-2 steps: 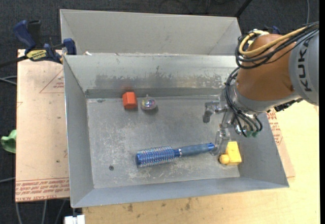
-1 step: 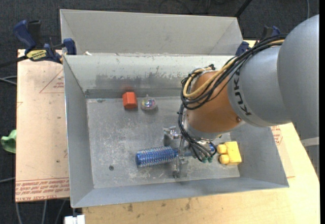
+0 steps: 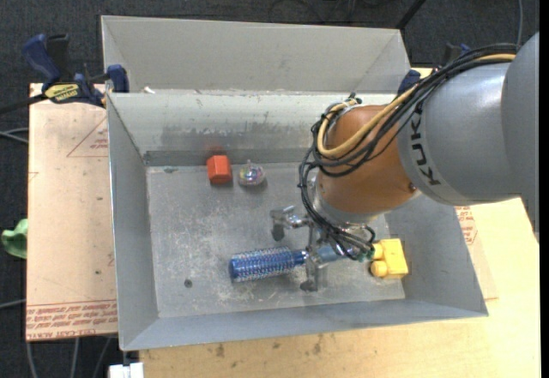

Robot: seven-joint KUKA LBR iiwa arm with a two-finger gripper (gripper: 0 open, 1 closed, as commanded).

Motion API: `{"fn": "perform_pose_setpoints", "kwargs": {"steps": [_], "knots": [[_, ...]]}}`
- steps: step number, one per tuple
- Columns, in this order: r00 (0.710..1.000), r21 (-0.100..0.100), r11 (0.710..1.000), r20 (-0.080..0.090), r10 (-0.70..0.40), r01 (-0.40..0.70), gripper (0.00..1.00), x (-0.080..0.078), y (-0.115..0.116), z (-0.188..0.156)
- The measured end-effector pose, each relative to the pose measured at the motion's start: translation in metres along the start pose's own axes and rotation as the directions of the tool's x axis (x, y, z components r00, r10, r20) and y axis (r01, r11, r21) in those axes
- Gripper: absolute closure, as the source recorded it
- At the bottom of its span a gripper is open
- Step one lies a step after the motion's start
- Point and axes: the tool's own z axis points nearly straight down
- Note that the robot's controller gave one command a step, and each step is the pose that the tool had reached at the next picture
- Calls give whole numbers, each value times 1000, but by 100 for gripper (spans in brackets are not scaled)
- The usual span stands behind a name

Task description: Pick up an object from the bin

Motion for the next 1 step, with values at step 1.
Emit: {"fn": "perform_pose_setpoints", "kwargs": {"steps": [1], "knots": [[969,-1,969,-3,-247,247,0,9,2,1]]}}
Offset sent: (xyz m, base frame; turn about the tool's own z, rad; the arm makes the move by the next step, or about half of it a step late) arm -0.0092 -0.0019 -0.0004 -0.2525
